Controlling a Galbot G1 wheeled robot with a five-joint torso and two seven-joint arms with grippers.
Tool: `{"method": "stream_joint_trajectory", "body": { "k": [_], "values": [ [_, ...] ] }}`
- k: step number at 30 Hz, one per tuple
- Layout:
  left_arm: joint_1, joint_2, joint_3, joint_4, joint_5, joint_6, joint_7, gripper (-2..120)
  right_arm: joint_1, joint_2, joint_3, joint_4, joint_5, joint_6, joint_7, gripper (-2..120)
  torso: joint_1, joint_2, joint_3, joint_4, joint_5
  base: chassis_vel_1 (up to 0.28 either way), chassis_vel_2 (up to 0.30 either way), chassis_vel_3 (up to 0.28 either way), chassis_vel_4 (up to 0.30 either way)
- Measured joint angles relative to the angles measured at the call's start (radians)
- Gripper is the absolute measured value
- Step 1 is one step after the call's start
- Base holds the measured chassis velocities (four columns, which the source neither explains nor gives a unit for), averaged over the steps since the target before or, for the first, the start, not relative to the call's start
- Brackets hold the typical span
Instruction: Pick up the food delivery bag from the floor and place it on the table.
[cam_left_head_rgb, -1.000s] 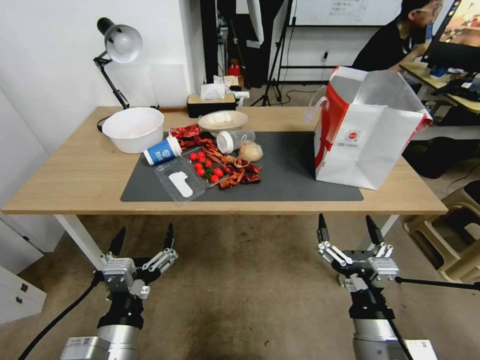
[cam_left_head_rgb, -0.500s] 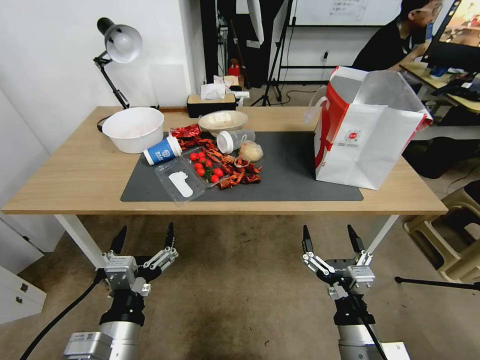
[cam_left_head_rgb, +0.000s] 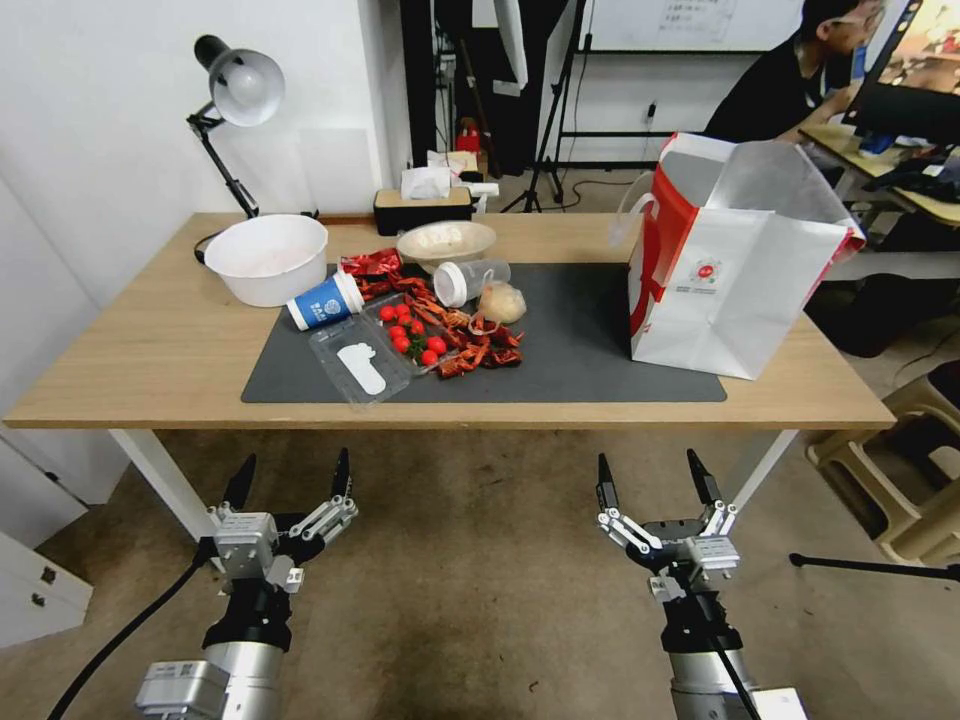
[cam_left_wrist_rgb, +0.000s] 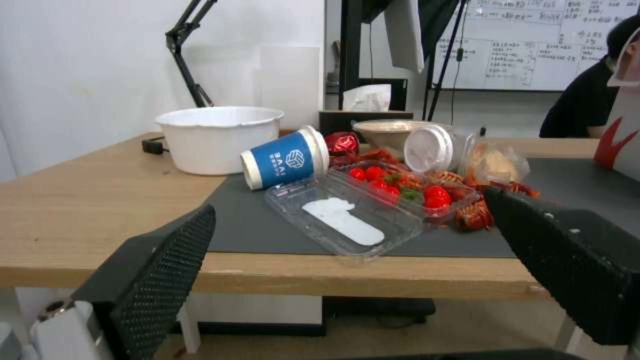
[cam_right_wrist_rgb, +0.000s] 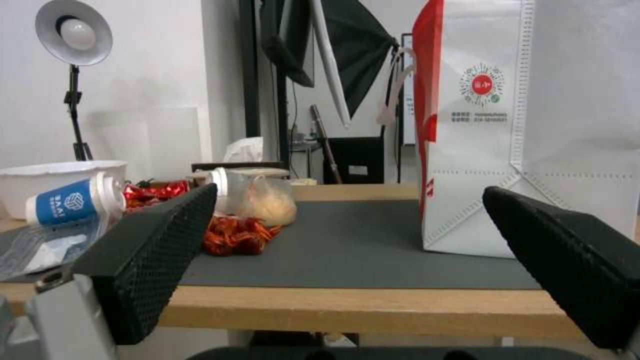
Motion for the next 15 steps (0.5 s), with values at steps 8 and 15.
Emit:
{"method": "stream_joint_trajectory", "body": {
  "k": [8, 15],
  "values": [
    [0.0, 0.0, 0.0, 0.0, 0.0, 0.0, -0.001, 100, 0.0, 0.0, 0.001, 0.0, 0.0, 0.0, 0.001, 100, 0.0, 0.0, 0.0, 0.0, 0.0, 0.0, 0.0, 0.0, 0.0],
    [0.0, 0.0, 0.0, 0.0, 0.0, 0.0, -0.001, 100, 0.0, 0.0, 0.001, 0.0, 0.0, 0.0, 0.001, 100, 0.0, 0.0, 0.0, 0.0, 0.0, 0.0, 0.0, 0.0, 0.0]
  ]
}}
